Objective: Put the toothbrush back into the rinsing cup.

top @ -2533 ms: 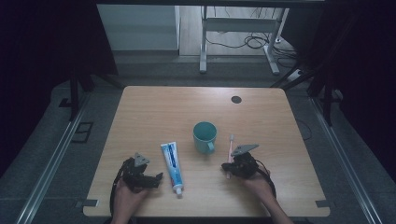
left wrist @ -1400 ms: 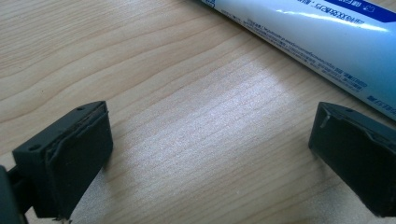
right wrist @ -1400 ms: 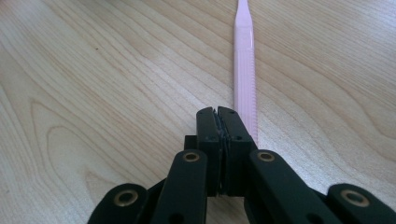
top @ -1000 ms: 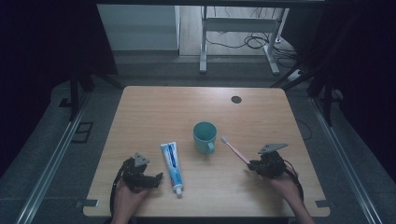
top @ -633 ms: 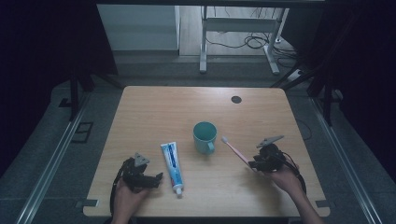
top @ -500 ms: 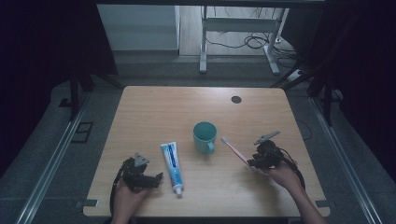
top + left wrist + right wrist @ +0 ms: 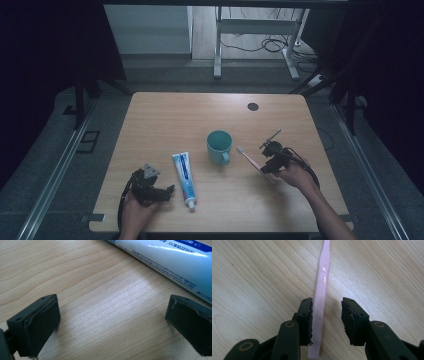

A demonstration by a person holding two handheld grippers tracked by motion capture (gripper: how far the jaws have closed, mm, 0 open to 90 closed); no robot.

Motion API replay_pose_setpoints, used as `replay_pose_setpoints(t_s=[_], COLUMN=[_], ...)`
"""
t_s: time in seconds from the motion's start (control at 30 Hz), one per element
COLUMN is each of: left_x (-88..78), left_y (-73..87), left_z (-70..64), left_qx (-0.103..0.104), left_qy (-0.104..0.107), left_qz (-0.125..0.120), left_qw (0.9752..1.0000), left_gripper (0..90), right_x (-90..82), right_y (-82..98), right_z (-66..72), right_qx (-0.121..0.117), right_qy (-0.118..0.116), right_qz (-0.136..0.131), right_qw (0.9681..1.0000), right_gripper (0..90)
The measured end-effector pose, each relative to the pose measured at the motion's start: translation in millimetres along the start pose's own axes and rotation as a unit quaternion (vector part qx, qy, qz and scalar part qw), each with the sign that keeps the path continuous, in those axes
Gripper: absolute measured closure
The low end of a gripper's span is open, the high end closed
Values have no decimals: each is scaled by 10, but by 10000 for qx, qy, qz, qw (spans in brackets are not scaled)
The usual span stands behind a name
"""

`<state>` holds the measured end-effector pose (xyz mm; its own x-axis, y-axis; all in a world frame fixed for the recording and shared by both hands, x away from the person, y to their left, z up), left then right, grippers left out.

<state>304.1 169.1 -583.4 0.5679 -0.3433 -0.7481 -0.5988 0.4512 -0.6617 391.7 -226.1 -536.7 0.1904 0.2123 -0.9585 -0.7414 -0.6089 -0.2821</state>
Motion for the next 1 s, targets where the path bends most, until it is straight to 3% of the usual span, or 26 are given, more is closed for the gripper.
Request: replay_pose_setpoints(t_s=[0.03, 0.37, 0.63, 0.87, 1.0], left_x=[0, 0, 0, 0, 0], left_y=[0, 0, 0, 0, 0], left_z=[0, 0, 0, 0, 0], left_qx=[0, -2, 0, 1, 2], left_qy=[0, 2, 1, 1, 0], left_qz=[-1, -3, -1, 1, 0], left_qw=[10000, 10000, 10000, 10000, 10000], left_gripper=[0, 0, 0, 0, 0], right_x=[21, 123, 195, 238, 248], right_y=[-46, -232, -320, -339, -357], right_z=[21, 93, 101, 111, 125], right_qx=[-47, -148, -180, -124, -138], right_qy=[15, 120, 248, 232, 170], right_qz=[137, 535, 714, 806, 804], right_qw=[9999, 9984, 9970, 9964, 9965], right_gripper=[599, 609, 645, 674, 733])
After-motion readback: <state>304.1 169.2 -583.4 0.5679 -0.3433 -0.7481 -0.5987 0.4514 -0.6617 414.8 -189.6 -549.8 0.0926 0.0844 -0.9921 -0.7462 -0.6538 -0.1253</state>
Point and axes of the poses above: each handheld gripper's, and its own axes: x roughly forward along the jaws, y roughly out of its underside, z roughly to its left, the point moved 5 cm from there along x, roughly forward along the jaws, and after that the axes turned 7 degrees about x, right-handed, at the moved point
